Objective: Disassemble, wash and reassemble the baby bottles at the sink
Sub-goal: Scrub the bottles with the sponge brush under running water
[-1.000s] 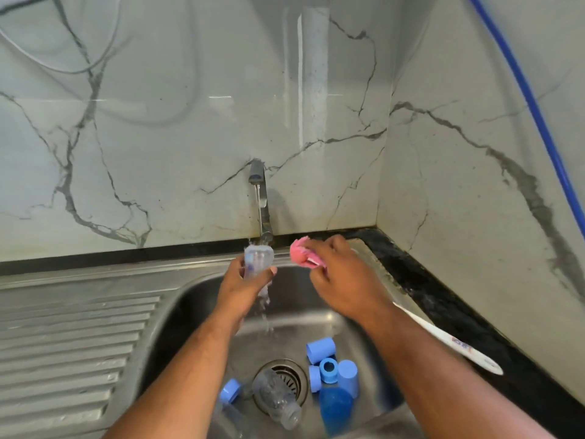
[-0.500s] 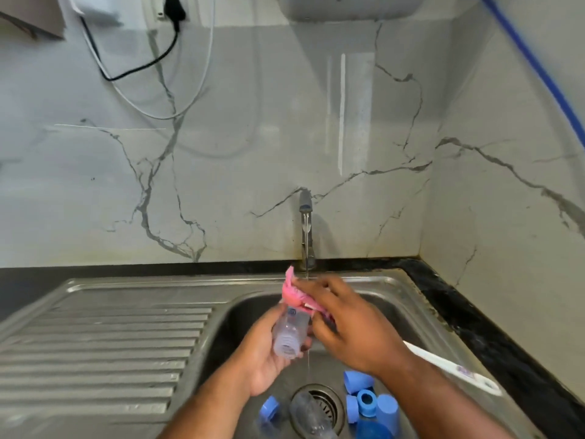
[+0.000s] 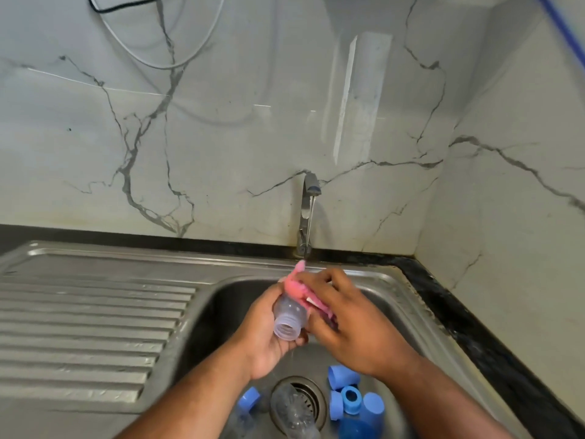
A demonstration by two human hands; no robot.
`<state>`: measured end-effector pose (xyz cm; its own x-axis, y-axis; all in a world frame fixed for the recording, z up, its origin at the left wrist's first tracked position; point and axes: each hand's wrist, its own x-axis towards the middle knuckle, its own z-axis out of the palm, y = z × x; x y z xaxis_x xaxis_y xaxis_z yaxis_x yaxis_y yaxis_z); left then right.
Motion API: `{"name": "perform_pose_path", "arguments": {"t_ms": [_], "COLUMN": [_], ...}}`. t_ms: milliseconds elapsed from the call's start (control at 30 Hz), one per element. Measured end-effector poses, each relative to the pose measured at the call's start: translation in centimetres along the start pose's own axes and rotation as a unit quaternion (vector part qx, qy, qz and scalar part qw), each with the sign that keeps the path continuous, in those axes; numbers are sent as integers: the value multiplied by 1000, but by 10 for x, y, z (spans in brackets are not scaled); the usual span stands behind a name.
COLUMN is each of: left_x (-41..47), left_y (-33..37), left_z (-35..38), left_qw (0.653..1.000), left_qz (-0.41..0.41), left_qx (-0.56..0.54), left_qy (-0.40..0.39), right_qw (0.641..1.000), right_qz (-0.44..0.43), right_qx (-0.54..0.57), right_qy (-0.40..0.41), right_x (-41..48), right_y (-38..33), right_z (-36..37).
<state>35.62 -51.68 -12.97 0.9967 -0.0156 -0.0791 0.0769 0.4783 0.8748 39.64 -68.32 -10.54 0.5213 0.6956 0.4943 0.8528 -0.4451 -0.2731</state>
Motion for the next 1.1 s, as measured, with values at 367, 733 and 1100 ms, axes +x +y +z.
{"name": "perform_pose_path", "arguments": {"t_ms": [367,733,1100], "left_x": [-5,-8,0], "left_y": [3,11,6], "left_z": [-3,-1,-2], "left_qw": [1000,999,998], "left_qz": [1,1,-26], "left_qx": [-31,-37,-50], "left_qy": [1,-39,2], "right_qw": [996,995,994], "right_qz": [-68,-64,41], "right_qx": [-51,-70,-88], "right_qy": [-40,-23,59], "right_x": [-4,-2,1], "right_y": [-10,-6,4], "right_z": [-6,-15,-12]}}
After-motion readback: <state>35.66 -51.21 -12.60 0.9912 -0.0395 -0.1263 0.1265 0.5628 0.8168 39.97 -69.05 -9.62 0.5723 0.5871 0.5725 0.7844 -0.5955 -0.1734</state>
